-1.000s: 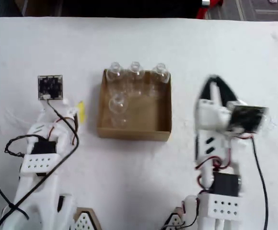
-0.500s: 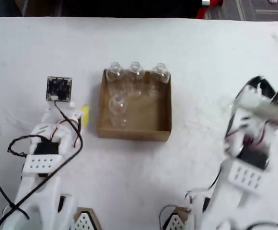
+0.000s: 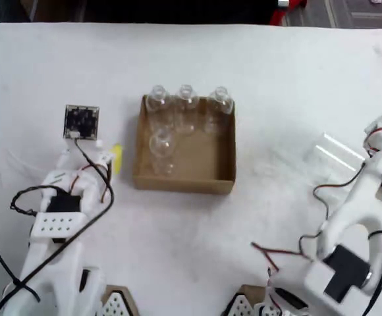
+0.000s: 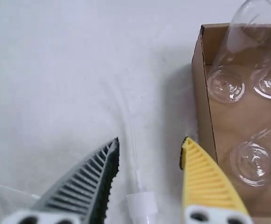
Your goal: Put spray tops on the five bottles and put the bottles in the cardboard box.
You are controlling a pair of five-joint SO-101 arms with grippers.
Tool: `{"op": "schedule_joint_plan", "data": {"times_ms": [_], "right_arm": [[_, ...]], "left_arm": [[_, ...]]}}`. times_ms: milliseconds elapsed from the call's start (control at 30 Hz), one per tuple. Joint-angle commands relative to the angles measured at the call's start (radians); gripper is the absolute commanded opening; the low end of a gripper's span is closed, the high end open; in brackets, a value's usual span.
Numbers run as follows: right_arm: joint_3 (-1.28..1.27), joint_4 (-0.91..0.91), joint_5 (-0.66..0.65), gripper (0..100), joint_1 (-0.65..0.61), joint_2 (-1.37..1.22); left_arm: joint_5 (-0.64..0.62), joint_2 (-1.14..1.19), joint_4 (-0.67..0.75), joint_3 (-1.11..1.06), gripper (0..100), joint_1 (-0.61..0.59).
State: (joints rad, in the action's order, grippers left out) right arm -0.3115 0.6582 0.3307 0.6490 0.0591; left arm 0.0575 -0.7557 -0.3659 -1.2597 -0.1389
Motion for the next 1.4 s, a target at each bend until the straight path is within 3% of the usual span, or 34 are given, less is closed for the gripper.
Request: {"op": "schedule_joint_plan", "data": {"times_ms": [0, 200, 567, 833, 1367], "right_arm": [[0.049, 0.03, 0.123, 5.7, 0.028, -0.035], [0.051, 0.12, 0.244, 17.5, 0.047, -0.073], [0.055, 0.165, 0.267, 17.0, 0.081, -0.114], [0.072, 0.021, 0.27, 17.0, 0.081, -0.286], [0.411, 0.263, 0.331, 17.0, 0.054, -0.38]], "left_arm": [[0.009, -0.008, 0.021, 0.009, 20, 0.012], [0.009, -0.008, 0.021, 0.009, 20, 0.008], [0.009, -0.008, 0.02, 0.008, 20, 0.004], [0.009, -0.008, 0.02, 0.006, 20, 0.004], [0.009, -0.008, 0.02, 0.006, 20, 0.01]]}}
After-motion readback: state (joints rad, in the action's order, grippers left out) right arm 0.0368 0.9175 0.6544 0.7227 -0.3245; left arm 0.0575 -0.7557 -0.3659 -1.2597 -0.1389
